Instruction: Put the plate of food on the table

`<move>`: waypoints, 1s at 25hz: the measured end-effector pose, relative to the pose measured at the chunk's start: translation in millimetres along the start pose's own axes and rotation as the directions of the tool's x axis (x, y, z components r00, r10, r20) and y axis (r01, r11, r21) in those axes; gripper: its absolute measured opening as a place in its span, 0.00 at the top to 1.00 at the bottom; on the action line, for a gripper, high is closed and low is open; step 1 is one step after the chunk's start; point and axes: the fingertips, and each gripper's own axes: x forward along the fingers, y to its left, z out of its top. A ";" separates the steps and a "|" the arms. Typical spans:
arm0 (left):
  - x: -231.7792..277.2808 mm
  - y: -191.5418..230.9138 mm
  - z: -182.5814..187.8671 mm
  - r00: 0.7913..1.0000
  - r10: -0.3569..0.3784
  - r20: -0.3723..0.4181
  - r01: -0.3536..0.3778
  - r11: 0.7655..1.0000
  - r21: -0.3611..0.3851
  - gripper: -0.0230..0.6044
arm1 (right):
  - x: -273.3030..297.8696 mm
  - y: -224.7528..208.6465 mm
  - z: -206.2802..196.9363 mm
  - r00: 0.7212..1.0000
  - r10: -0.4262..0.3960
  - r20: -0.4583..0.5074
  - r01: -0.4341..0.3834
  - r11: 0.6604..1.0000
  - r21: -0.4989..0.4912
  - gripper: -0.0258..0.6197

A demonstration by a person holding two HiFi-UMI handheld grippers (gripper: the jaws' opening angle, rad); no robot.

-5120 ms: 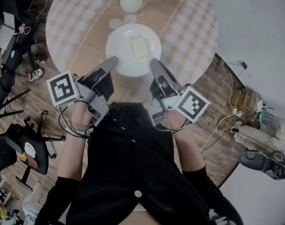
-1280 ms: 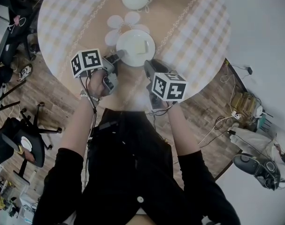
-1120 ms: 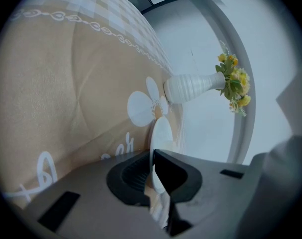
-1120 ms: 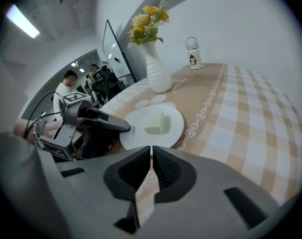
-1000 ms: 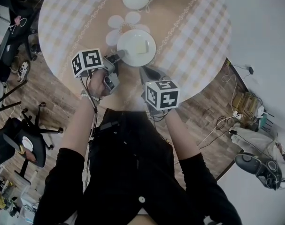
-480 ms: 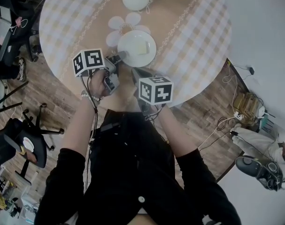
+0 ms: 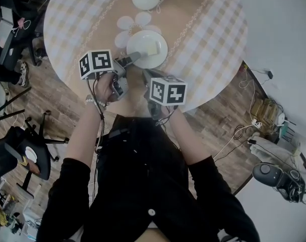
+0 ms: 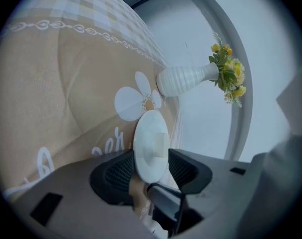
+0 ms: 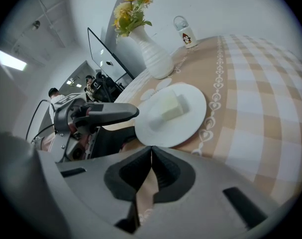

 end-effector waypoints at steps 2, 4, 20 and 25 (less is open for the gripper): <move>-3.9 2.8 -3.4 1.000 0.006 -0.013 -0.006 1.000 0.005 0.66 | 0.2 -0.8 0.9 1.000 -0.002 0.001 0.002 1.000 0.003 0.96; -8.2 6.8 -8.6 0.999 0.017 -0.031 -0.017 1.000 0.007 0.66 | 0.5 -0.2 0.8 1.000 0.003 0.001 -0.003 1.000 0.011 0.96; -81.4 -67.3 -11.2 0.999 -0.012 0.047 -0.005 0.937 0.349 0.94 | -60.5 21.8 30.2 0.985 0.040 0.171 -0.028 0.997 -0.072 0.96; -97.1 -105.8 -19.4 0.994 -0.062 0.090 0.011 0.875 0.485 0.95 | -108.6 47.8 60.5 0.947 0.087 0.309 -0.022 0.978 -0.208 0.96</move>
